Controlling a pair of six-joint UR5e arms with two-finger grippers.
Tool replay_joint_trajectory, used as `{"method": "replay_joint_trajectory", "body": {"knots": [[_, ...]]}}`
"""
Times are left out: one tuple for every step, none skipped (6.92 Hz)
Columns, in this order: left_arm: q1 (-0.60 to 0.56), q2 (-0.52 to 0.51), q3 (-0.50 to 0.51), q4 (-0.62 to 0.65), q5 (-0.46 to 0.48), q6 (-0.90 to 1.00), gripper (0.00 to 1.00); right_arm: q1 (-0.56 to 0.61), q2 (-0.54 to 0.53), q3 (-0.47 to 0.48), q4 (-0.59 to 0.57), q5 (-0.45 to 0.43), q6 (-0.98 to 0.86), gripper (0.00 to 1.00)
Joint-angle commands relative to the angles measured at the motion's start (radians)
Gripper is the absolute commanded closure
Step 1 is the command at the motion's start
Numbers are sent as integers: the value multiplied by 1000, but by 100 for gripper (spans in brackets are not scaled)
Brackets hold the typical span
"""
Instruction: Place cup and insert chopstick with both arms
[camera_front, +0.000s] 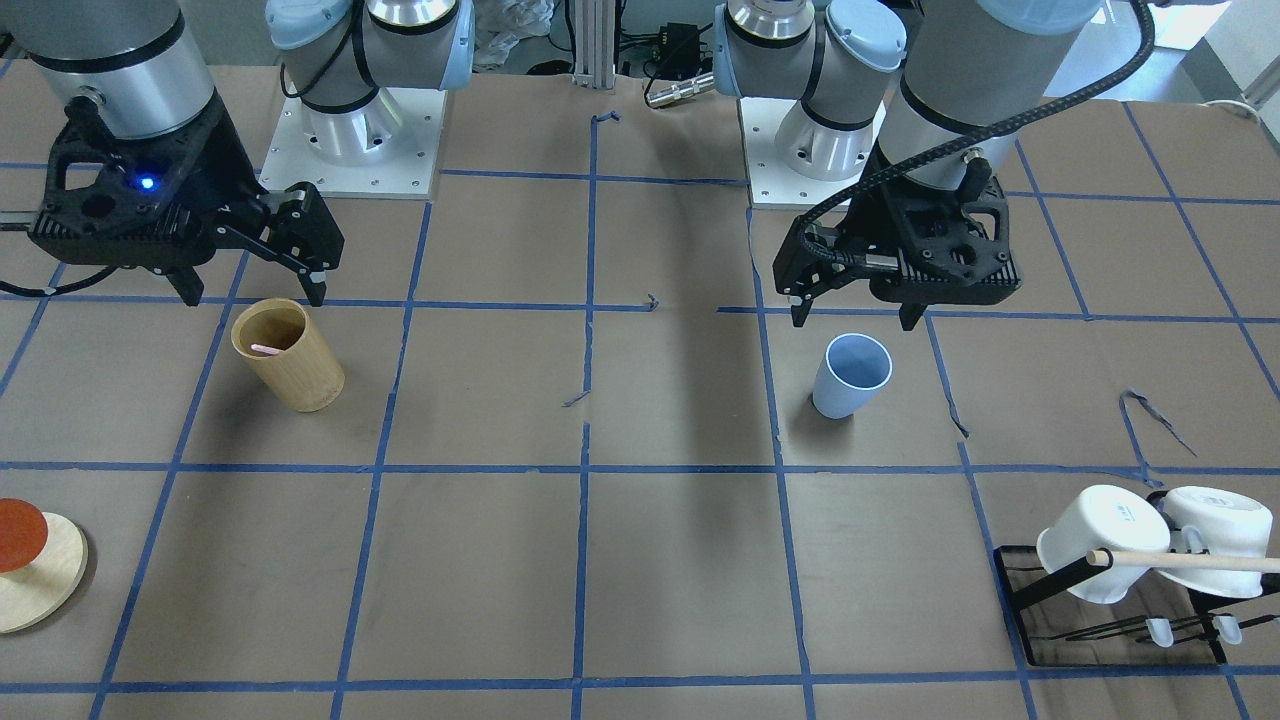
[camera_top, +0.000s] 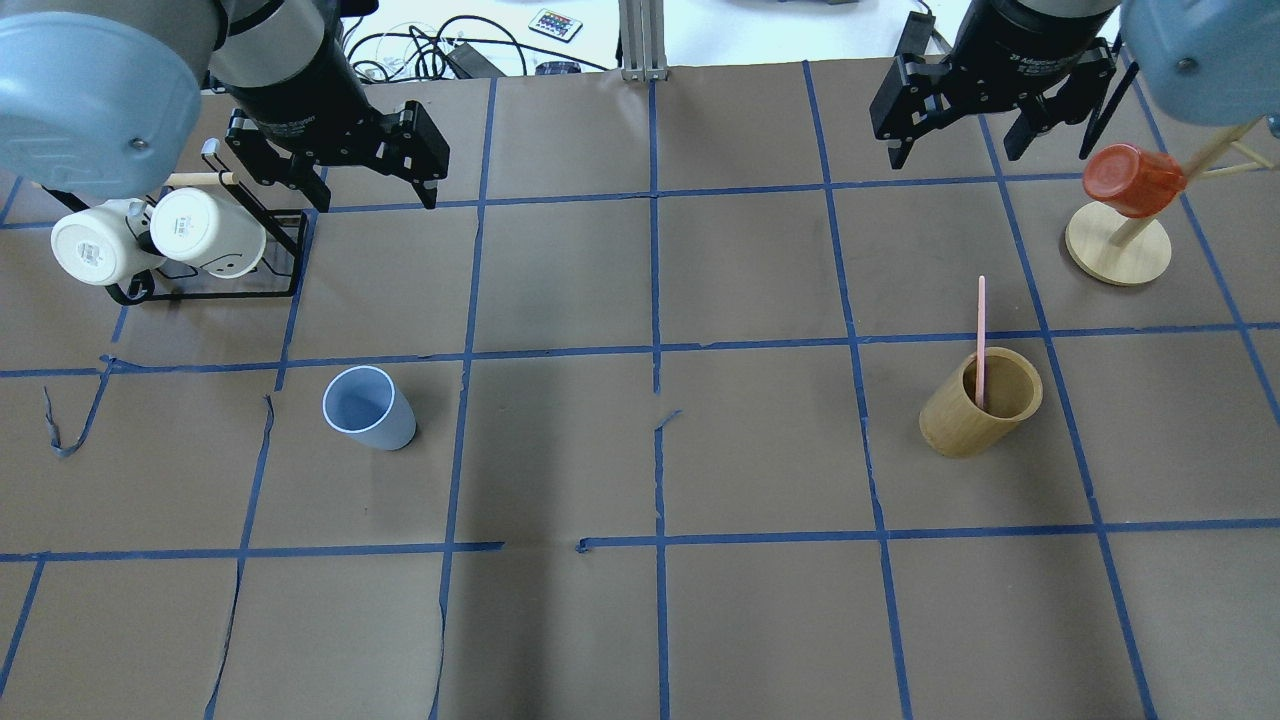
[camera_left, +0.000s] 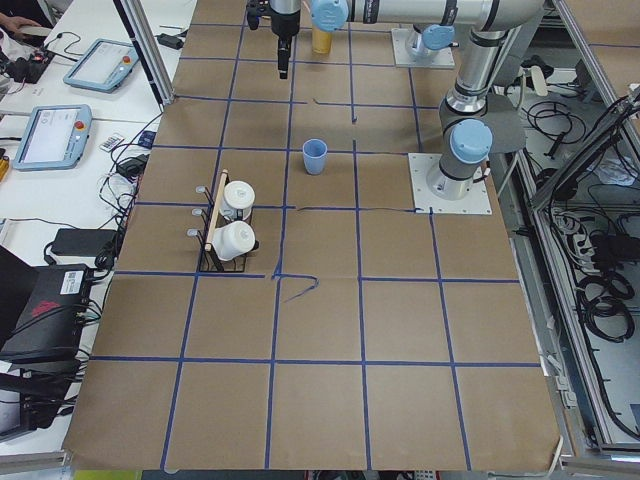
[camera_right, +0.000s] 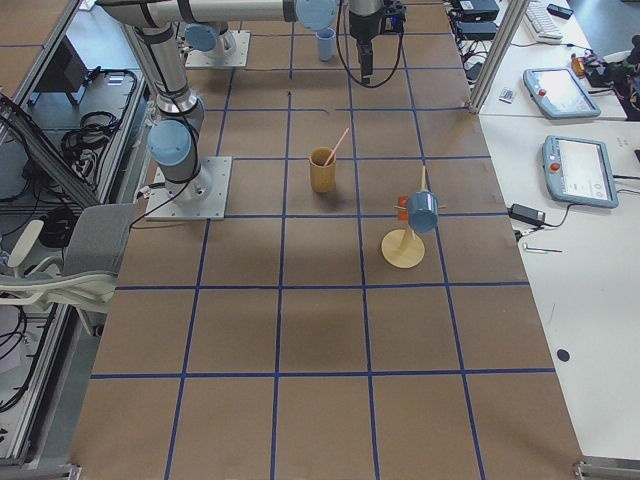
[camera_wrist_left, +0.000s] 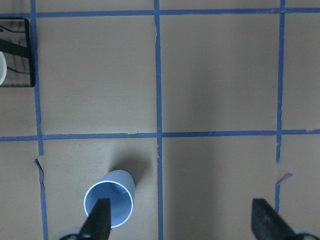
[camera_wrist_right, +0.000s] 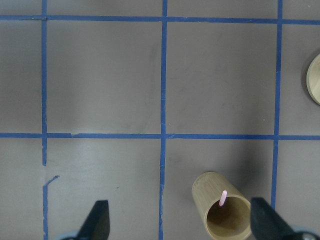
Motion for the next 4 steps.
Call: {"method": "replay_joint_trajectory", "body": {"knots": [[-1,14,-34,4,-1,1,0,0,0,0,0,0,0,0],[2,17,-41,-2,7,2,0,0,0,0,0,0,0,0],[13,23,-74,-2,8,51,0,0,0,0,0,0,0,0],[39,38,-129,7,10,106,0,0,0,0,0,0,0,0]]}}
